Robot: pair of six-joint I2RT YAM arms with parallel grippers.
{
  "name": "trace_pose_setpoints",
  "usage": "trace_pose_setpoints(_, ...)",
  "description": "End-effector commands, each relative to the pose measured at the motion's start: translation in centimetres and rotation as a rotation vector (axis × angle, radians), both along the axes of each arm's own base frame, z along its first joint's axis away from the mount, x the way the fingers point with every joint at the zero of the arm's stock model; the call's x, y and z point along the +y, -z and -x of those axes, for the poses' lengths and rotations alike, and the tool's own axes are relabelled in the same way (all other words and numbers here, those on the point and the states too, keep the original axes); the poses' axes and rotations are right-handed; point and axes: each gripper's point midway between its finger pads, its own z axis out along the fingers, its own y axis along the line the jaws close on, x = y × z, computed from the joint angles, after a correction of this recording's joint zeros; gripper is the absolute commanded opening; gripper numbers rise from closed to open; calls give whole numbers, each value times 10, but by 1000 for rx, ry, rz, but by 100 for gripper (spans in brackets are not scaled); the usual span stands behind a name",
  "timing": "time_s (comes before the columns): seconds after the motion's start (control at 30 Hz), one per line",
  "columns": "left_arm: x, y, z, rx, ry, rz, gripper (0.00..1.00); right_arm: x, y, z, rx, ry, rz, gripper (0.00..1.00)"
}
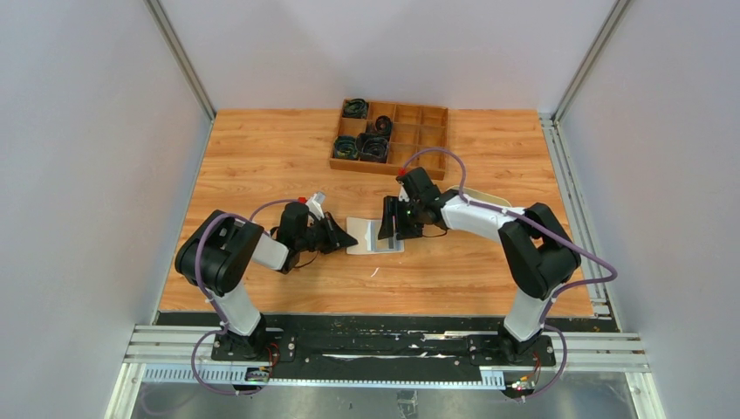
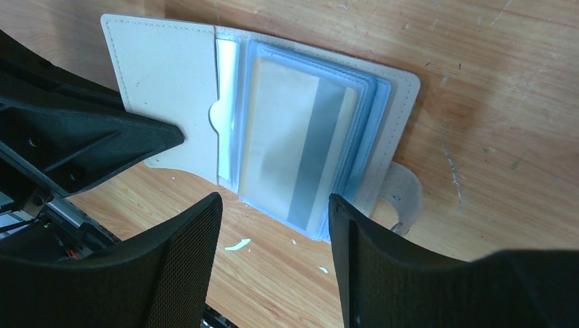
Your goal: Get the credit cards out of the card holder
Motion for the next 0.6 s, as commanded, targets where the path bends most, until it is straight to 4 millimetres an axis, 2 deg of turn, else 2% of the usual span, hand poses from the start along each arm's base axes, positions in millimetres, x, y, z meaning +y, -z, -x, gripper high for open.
trace_pose_setpoints(0.0, 7, 19, 10, 33, -4, -59, 0, 9, 6, 6, 23, -5, 23, 62)
trace_pose_setpoints(0.2, 7, 22, 9, 40, -4, -64, 0, 37, 5, 14, 34, -59, -47, 62)
trace_pose_setpoints(0.37, 6, 25, 10, 47, 0, -66, 0, 59, -11, 17, 13, -101, -98, 62)
trace_pose_setpoints(0.57, 6, 24, 9, 43, -1, -66, 0, 82, -42, 19, -47, -144, -150, 62)
